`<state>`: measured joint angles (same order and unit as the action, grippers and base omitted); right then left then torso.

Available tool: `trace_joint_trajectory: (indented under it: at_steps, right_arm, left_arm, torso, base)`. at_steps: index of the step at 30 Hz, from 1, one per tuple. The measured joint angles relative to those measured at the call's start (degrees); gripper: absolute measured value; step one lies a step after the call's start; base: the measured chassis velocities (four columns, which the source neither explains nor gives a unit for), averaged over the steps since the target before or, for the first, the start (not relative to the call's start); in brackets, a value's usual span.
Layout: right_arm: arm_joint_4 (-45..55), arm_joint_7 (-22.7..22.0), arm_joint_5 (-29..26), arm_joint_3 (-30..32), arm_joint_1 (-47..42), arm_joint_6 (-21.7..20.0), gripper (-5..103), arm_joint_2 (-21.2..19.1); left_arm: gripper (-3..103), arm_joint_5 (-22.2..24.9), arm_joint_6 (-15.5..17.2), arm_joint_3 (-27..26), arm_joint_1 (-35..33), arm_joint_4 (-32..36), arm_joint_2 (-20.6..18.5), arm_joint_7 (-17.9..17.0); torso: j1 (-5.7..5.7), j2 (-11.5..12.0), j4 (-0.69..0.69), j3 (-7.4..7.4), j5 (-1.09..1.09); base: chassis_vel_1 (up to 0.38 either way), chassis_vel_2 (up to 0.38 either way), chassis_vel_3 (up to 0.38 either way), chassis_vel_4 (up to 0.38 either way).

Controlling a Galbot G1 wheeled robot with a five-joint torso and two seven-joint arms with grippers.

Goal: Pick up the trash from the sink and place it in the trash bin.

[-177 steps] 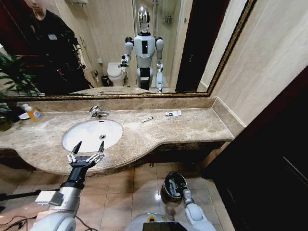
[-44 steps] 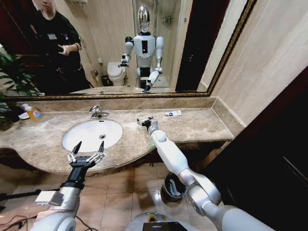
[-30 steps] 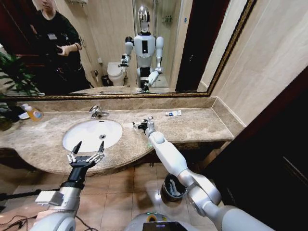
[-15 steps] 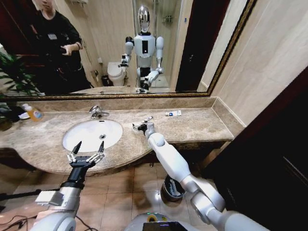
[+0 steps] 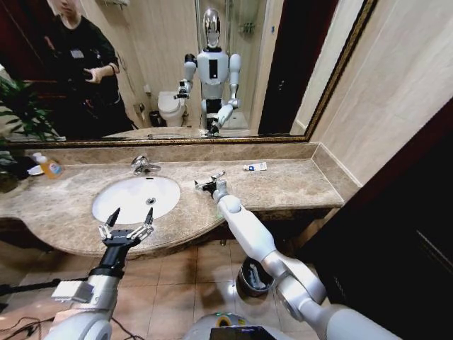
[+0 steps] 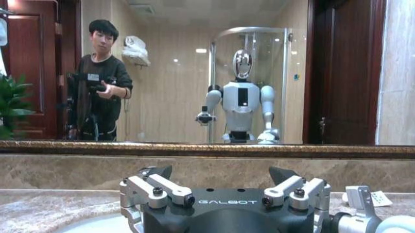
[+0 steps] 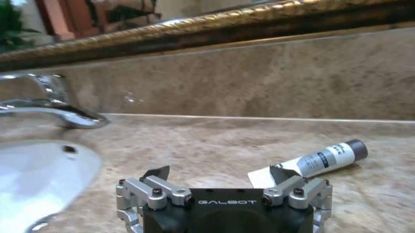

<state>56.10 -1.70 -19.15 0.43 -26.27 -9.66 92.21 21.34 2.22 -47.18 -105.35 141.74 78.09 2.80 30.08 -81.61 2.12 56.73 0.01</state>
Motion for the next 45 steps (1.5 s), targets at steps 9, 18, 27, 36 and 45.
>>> trace_joint_trajectory:
  at_steps: [9,18,27,36,45]
  right_arm:
    - [4.7,-3.7,-0.4,1.0,-2.4,-3.2,100,0.0]
    - [10.8,-7.3,-3.4,1.7,-5.6,-5.1,100,-3.0]
    - [18.9,-8.1,-2.2,0.9,-7.4,-5.5,100,-5.6]
    - [13.3,-2.1,0.7,0.5,-3.2,-3.7,100,-5.6]
    - [1.4,13.4,6.5,3.5,4.6,0.6,100,-7.6]
  left_arm:
    - [100,0.0,0.0,0.0,0.0,0.0,0.0,0.0]
    - [100,0.0,0.0,0.0,0.0,0.0,0.0,0.0]
    - [100,0.0,0.0,0.0,0.0,0.0,0.0,0.0]
    - [100,0.0,0.0,0.0,0.0,0.0,0.0,0.0]
    - [100,0.0,0.0,0.0,0.0,0.0,0.0,0.0]
  torso:
    - [0.00,0.0,-0.02,0.01,-0.02]
    - [0.01,0.0,-0.02,0.02,-0.01]
    - [0.00,0.0,-0.02,0.02,-0.01]
    - [0.00,0.0,0.00,0.02,0.00]
    - [0.01,0.0,-0.02,0.02,-0.01]
  base:
    - [0.000,0.000,0.000,0.000]
    - [0.000,0.000,0.000,0.000]
    - [0.000,0.000,0.000,0.000]
    - [0.000,0.000,0.000,0.000]
    - [0.000,0.000,0.000,0.000]
